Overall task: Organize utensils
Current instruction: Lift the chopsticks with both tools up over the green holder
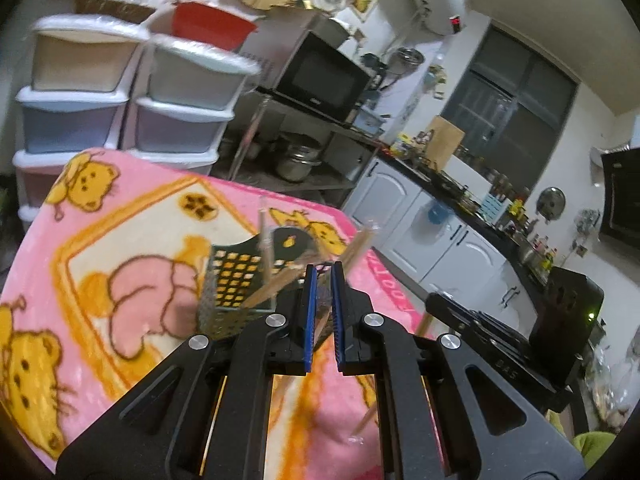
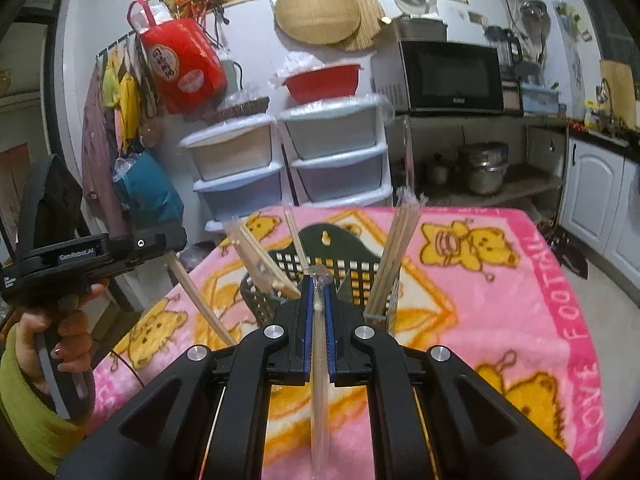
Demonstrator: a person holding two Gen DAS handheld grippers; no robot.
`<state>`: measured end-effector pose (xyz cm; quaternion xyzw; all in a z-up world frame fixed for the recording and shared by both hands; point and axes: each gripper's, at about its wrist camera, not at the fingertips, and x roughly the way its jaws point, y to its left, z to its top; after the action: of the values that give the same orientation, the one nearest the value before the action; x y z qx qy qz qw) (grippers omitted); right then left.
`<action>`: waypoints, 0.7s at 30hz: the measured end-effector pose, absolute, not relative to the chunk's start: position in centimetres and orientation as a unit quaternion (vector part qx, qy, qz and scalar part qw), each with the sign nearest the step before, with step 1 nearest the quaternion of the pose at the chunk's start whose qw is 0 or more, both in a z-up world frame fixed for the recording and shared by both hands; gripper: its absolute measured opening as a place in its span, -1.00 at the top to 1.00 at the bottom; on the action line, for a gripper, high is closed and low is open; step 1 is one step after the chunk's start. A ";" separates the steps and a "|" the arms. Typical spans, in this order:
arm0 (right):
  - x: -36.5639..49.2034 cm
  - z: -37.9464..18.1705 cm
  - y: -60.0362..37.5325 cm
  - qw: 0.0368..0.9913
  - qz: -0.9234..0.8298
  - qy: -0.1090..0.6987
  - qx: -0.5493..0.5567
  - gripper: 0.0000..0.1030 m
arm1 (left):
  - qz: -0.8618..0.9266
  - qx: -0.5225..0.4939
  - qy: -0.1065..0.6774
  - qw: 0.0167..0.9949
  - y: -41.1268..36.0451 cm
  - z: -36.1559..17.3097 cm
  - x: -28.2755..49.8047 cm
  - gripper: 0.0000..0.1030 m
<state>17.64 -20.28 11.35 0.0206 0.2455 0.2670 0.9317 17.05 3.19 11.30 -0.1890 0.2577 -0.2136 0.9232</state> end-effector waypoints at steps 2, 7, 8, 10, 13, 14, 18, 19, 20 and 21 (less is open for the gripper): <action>17.5 11.8 -20.5 0.935 0.265 0.236 0.019 0.89 | -0.223 -0.185 0.254 0.923 2.6 11.9 16.8 0.92; 17.2 12.7 -21.1 0.942 0.256 0.216 0.017 0.89 | -0.242 -0.171 0.238 0.925 1.1 13.7 16.5 0.92; 17.2 12.8 -21.2 0.943 0.255 0.215 0.018 0.89 | -0.245 -0.168 0.236 0.925 0.8 14.0 16.5 0.92; 17.3 13.2 -21.5 0.944 0.254 0.209 0.022 0.89 | -0.251 -0.162 0.230 0.926 0.3 14.7 16.5 0.92; 17.4 13.9 -21.8 0.947 0.251 0.200 0.024 0.89 | -0.259 -0.155 0.222 0.927 -0.6 15.5 16.6 0.92; 17.4 14.0 -21.9 0.948 0.250 0.198 0.024 0.89 | -0.261 -0.154 0.220 0.927 -0.7 15.7 16.8 0.92; 17.5 15.0 -22.2 0.951 0.247 0.184 0.025 0.89 | -0.265 -0.153 0.212 0.928 -1.1 16.5 17.2 0.92; 17.6 15.2 -22.3 0.952 0.246 0.180 0.025 0.89 | -0.266 -0.152 0.209 0.929 -1.3 16.9 17.4 0.92; 17.7 15.5 -22.3 0.953 0.245 0.176 0.025 0.89 | -0.267 -0.150 0.207 0.929 -1.5 17.2 17.4 0.92; 17.8 15.7 -22.4 0.954 0.244 0.174 0.025 0.89 | -0.268 -0.148 0.204 0.930 -1.6 17.4 17.4 0.92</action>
<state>17.76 -22.39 15.70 0.0255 0.1740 0.2444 0.9536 17.43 -1.55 17.44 -0.1478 0.2043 -0.2677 0.9299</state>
